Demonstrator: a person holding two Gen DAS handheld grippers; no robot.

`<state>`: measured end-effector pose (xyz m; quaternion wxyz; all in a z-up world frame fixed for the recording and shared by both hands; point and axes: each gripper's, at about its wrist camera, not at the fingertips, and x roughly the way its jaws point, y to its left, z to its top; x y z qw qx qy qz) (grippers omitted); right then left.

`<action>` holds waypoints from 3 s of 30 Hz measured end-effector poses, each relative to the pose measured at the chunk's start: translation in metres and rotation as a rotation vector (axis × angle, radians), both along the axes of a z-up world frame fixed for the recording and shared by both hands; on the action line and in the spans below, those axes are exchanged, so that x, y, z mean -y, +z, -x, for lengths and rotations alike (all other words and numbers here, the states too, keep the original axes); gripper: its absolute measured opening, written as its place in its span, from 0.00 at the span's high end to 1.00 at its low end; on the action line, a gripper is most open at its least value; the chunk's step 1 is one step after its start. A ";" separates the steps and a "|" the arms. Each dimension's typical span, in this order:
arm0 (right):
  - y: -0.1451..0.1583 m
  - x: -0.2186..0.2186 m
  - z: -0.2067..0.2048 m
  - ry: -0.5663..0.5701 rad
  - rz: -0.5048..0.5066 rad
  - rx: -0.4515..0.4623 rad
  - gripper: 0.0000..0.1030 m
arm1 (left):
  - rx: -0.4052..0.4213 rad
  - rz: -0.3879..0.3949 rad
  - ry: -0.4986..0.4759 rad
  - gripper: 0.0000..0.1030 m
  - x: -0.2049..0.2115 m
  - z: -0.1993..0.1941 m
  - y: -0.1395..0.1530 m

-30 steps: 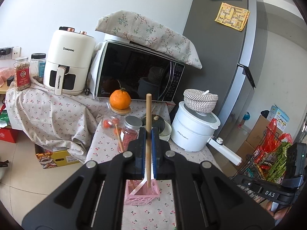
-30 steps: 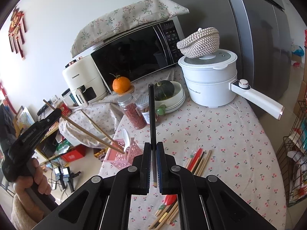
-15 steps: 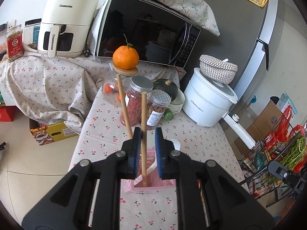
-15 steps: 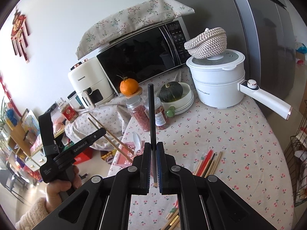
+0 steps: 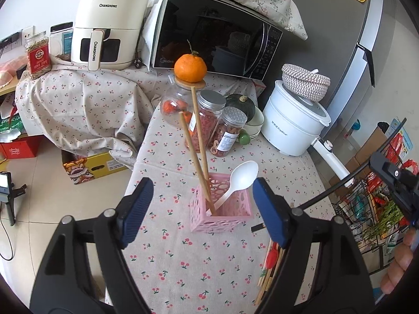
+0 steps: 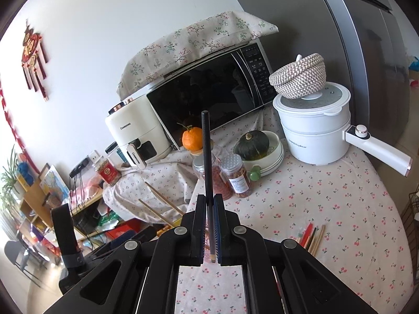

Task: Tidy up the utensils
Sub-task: 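Lower the black chopstick into the pink holder and open the right tool, then move the left tool to the wrapped chopsticks and close on them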

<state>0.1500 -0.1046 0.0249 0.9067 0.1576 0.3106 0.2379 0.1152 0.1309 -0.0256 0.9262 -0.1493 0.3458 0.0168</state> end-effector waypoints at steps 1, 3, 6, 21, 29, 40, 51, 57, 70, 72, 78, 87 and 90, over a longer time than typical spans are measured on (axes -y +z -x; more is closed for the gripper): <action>0.002 -0.003 -0.002 -0.003 0.001 0.006 0.95 | 0.000 -0.017 -0.002 0.22 -0.001 0.003 0.000; 0.004 -0.009 -0.006 -0.009 0.002 0.015 0.95 | -0.007 -0.047 -0.010 0.21 -0.004 0.007 -0.001; 0.003 -0.020 -0.017 -0.014 -0.006 0.010 0.94 | -0.026 -0.063 -0.011 0.21 -0.011 0.011 -0.005; -0.034 -0.082 -0.059 -0.014 0.061 -0.046 0.94 | -0.087 -0.036 -0.021 0.21 -0.023 0.017 -0.012; -0.050 -0.085 -0.073 -0.011 0.066 -0.121 0.88 | -0.106 -0.040 -0.047 0.21 -0.017 0.016 -0.015; -0.030 -0.048 -0.052 -0.051 0.069 -0.107 0.33 | -0.141 -0.039 -0.069 0.21 -0.007 0.013 -0.022; -0.048 0.003 -0.024 -0.111 0.192 -0.146 0.16 | -0.168 -0.062 -0.105 0.18 0.014 0.014 -0.030; -0.071 0.026 -0.013 -0.143 0.251 -0.185 0.14 | -0.207 -0.080 -0.124 0.17 0.032 0.011 -0.039; -0.118 0.090 -0.007 -0.225 0.366 -0.344 0.11 | -0.307 -0.259 -0.274 0.17 0.111 0.012 -0.072; -0.124 0.099 -0.009 -0.216 0.376 -0.387 0.11 | -0.334 -0.267 -0.303 0.17 0.126 0.008 -0.076; -0.134 0.122 -0.013 -0.207 0.389 -0.448 0.11 | -0.378 -0.293 -0.393 0.17 0.171 -0.012 -0.086; -0.147 0.143 -0.024 -0.214 0.311 -0.544 0.11 | -0.482 -0.164 -0.392 0.57 0.196 -0.077 -0.112; -0.144 0.147 -0.026 -0.221 0.289 -0.545 0.11 | -0.488 -0.169 -0.367 0.63 0.198 -0.089 -0.119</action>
